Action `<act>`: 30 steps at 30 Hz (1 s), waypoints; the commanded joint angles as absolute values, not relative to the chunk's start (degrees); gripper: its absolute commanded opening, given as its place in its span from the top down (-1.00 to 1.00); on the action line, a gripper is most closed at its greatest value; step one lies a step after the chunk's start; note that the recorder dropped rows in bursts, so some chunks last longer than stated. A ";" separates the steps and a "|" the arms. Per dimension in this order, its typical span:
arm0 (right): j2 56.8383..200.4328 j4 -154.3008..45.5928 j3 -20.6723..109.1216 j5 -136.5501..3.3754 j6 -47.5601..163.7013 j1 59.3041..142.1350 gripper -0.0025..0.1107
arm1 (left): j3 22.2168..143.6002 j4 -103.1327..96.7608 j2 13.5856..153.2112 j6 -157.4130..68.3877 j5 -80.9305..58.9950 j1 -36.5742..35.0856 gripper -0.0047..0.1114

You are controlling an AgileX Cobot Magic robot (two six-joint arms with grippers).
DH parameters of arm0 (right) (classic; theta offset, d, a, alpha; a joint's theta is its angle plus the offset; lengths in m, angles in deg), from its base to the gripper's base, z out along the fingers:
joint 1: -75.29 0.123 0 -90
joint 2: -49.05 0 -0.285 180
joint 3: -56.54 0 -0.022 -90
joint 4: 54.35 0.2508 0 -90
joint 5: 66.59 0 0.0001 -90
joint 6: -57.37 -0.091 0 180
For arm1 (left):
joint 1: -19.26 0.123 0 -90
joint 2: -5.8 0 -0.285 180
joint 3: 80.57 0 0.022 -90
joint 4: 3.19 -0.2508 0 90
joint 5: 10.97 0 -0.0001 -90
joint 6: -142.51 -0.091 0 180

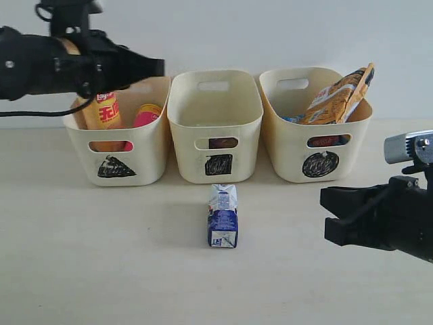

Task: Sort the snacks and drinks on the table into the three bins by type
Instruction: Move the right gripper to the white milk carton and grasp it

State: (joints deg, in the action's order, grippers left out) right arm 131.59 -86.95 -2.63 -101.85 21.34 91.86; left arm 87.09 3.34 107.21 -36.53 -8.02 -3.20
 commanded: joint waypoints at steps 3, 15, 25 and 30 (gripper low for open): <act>131.29 -87.21 -2.84 -101.90 21.66 91.87 0.94 | 75.85 3.93 95.40 -35.37 -1.42 1.96 0.84; 131.29 -86.81 -2.70 -102.53 20.86 91.87 0.94 | 55.29 5.21 70.97 -32.16 6.36 3.98 0.84; 136.72 -96.83 10.40 -90.81 5.42 99.39 0.94 | 36.16 5.21 55.70 -29.34 16.97 3.98 0.84; 143.43 -96.84 21.23 -69.53 4.96 109.12 0.93 | 31.15 5.21 51.73 -29.34 20.17 3.98 0.84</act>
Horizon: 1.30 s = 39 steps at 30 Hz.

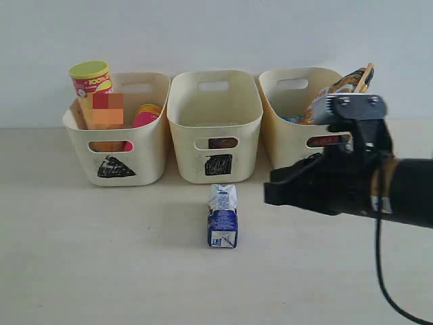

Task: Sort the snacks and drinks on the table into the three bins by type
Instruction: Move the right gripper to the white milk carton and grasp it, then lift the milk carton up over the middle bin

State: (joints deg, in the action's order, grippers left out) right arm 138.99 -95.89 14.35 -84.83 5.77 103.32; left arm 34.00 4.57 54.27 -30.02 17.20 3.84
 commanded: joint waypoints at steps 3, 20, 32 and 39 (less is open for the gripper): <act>147.97 -96.71 27.28 -60.86 5.21 113.80 0.93 | 29.60 5.21 51.14 -29.34 21.15 3.98 0.84; 167.40 -69.85 52.41 -42.75 23.73 117.88 -0.35 | 28.71 4.73 51.14 -31.94 21.14 3.98 0.84; 175.39 -72.64 56.03 -42.11 21.13 116.96 -0.35 | 28.71 4.73 51.14 -31.94 21.14 3.98 0.84; 175.36 -72.91 56.03 -41.57 21.51 116.96 0.49 | 28.71 4.33 51.14 -31.94 21.14 3.98 0.84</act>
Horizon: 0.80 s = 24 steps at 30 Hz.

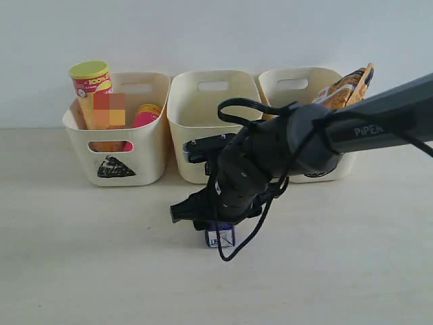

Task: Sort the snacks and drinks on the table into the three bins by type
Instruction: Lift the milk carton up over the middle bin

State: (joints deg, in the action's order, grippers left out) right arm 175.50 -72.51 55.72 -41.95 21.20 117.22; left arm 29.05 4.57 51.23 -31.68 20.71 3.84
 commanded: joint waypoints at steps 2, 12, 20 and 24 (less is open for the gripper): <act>175.15 -72.91 56.03 -41.21 21.93 116.96 0.91 | 28.71 4.33 51.14 -31.94 21.14 3.98 0.84; 161.15 -77.86 56.03 -46.67 21.93 115.75 0.93 | 28.71 4.33 51.14 -31.94 21.14 3.98 0.84; 159.93 -78.00 56.03 -65.50 23.02 109.20 0.93 | 28.71 4.33 51.14 -31.94 21.14 3.98 0.84; 162.28 -78.00 56.03 -77.03 27.33 106.05 0.93 | 28.71 4.33 51.14 -31.94 21.14 3.98 0.84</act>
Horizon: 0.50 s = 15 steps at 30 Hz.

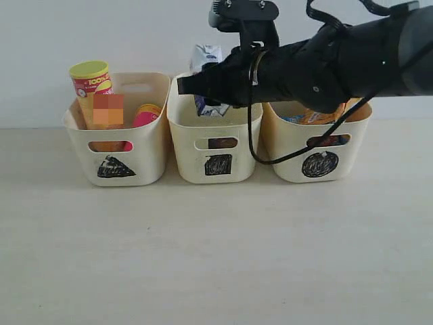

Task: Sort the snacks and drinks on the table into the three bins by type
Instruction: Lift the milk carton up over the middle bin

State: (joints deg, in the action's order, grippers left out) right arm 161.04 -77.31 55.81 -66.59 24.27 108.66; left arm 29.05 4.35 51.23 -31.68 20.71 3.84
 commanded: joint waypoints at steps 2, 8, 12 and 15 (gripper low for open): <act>163.85 -77.81 56.15 -80.53 27.33 104.77 0.93 | 28.71 4.33 51.14 -31.94 21.14 3.98 0.84; 169.56 -76.84 61.24 -80.93 27.85 102.13 0.93 | 28.71 4.33 51.14 -31.94 21.14 3.98 0.84; 173.32 -76.95 65.07 -79.60 28.13 101.37 0.93 | 28.71 4.33 51.14 -31.94 21.14 3.98 0.84; 175.01 -76.95 67.30 -77.16 29.10 101.37 0.93 | 28.71 4.33 51.14 -31.94 21.14 3.98 0.84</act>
State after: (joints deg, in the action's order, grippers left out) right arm 174.40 -76.87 64.96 -76.71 28.06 101.72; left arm 29.05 4.35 51.23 -31.68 20.71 3.84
